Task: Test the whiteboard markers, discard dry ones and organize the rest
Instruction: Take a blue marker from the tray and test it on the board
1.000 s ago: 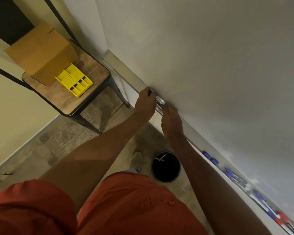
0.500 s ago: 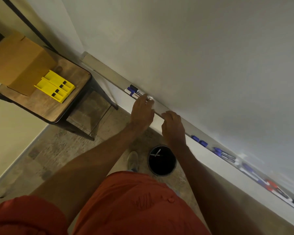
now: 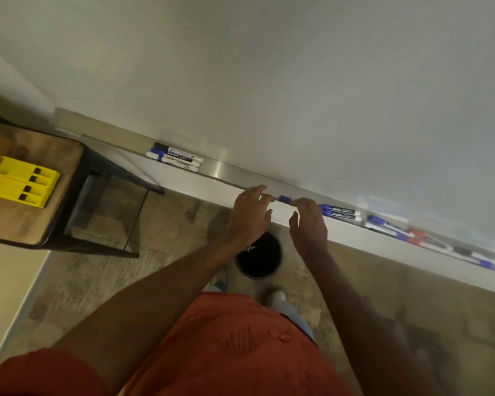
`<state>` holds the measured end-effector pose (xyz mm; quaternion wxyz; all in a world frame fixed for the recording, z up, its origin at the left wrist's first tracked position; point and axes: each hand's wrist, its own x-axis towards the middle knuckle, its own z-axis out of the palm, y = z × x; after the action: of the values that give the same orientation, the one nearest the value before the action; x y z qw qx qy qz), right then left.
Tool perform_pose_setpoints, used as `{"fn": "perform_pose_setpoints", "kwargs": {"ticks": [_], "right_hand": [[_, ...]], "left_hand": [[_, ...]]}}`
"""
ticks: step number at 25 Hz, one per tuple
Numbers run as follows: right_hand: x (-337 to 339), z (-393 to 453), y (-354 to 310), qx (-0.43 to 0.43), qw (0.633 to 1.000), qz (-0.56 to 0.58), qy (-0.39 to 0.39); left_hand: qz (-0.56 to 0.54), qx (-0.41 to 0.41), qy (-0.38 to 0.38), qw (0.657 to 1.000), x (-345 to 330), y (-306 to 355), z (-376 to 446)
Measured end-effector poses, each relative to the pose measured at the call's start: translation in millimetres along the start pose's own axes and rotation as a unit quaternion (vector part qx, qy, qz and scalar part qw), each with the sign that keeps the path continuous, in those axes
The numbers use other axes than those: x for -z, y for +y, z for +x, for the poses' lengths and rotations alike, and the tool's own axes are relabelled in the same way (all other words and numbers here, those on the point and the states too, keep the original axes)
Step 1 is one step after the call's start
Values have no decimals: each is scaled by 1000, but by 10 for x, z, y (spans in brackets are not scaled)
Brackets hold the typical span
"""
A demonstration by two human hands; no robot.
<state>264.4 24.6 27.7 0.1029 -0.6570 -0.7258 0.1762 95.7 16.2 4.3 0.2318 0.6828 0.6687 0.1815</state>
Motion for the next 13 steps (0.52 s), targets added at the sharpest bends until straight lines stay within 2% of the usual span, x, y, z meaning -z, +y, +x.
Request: {"fn": "perform_pose_setpoints", "kwargs": {"ticks": [8,13], "right_hand": [[398,-287,1122,-71,996,24,51],[587,-172,1428,-38,999,-5,5]], "left_hand": [[52,-61,-26,996,-288,590,249],[98,-62,-21,993,-440,814,449]]}}
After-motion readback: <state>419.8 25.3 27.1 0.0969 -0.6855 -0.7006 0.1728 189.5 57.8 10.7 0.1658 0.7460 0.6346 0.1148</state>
